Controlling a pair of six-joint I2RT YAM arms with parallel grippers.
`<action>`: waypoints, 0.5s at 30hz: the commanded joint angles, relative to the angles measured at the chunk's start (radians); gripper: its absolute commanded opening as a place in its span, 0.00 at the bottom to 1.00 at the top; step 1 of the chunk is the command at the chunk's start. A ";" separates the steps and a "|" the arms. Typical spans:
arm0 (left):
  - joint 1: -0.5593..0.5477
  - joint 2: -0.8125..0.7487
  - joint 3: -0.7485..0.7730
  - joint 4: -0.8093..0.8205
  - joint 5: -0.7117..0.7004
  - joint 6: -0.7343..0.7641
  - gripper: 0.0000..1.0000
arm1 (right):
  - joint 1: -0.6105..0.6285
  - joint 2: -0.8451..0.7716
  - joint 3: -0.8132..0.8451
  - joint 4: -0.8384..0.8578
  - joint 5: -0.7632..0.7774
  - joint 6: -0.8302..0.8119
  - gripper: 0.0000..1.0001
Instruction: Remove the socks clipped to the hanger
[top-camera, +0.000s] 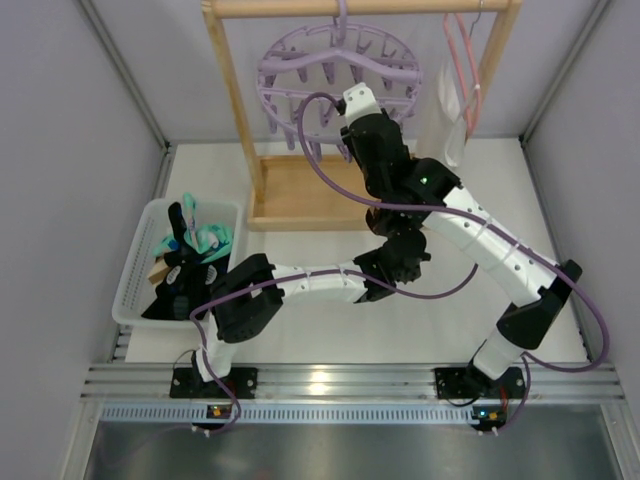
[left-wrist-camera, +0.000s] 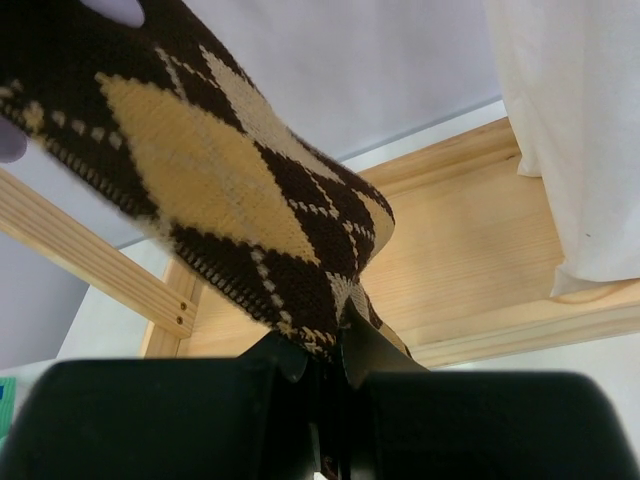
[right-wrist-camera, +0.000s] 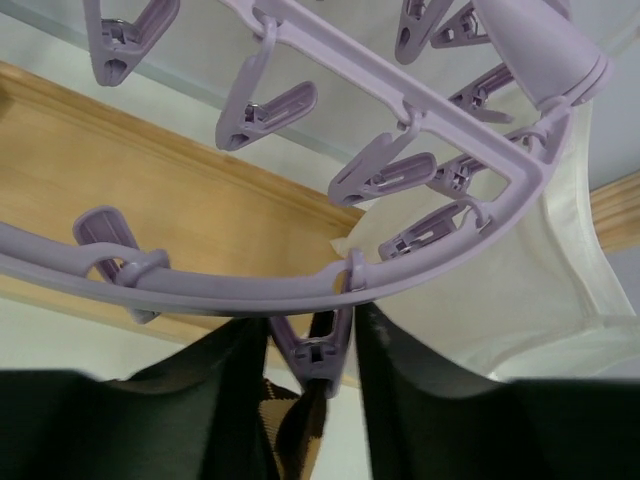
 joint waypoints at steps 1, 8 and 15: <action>-0.009 -0.033 0.020 0.046 -0.006 -0.003 0.00 | -0.001 -0.015 -0.006 0.078 0.005 0.009 0.32; -0.006 -0.045 -0.014 0.046 -0.016 -0.049 0.00 | 0.001 -0.047 -0.041 0.109 -0.006 0.020 0.10; 0.006 -0.145 -0.228 0.043 -0.039 -0.186 0.00 | -0.010 -0.087 -0.073 0.143 -0.033 0.050 0.06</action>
